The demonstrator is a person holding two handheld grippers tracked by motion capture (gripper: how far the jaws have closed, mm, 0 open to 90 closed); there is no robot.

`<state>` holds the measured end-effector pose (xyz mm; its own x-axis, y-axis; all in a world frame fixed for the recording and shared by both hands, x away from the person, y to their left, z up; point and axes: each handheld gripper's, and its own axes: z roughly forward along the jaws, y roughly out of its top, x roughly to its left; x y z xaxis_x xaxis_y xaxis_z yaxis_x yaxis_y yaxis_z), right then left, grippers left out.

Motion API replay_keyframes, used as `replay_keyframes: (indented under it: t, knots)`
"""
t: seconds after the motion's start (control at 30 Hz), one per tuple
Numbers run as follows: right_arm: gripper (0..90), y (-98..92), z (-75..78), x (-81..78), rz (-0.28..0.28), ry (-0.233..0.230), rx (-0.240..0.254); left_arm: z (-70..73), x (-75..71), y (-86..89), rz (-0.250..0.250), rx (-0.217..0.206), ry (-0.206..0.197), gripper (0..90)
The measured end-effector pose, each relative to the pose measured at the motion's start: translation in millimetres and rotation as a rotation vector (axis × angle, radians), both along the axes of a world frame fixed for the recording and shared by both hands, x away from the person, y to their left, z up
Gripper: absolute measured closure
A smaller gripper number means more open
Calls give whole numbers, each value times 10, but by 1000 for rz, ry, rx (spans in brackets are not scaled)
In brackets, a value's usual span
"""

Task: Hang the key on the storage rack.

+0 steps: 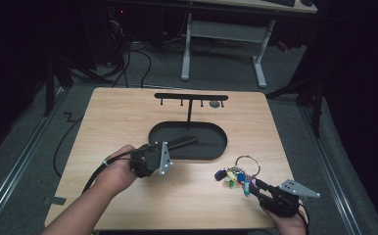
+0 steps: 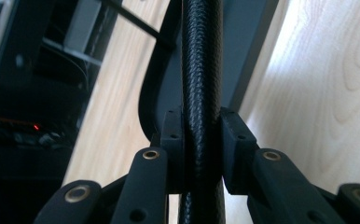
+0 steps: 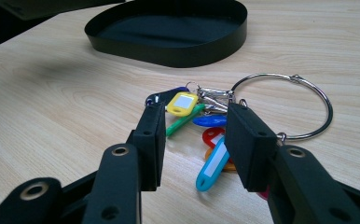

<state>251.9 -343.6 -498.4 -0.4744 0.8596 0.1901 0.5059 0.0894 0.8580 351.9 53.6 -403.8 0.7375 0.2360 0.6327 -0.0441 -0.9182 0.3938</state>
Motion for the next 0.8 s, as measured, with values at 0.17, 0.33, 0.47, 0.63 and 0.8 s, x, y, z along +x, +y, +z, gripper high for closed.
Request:
replay_keyframes:
  t: [0.17,0.33,0.47,0.63,0.8]
  knots:
    - [592,0,0,0,5,0,0,-72,105,-194,-64,45,-53,744]
    - [592,1,-5,0,6,3,2,-142,168,-315,-99,83,-86,744]
    - [592,-5,-14,8,3,9,2,-234,277,-425,-125,95,-120,743]
    - [592,-7,-15,17,6,10,2,-310,375,-497,-138,106,-130,743]
    - [591,-8,-21,19,4,12,1,-401,501,-573,-153,144,-151,743]
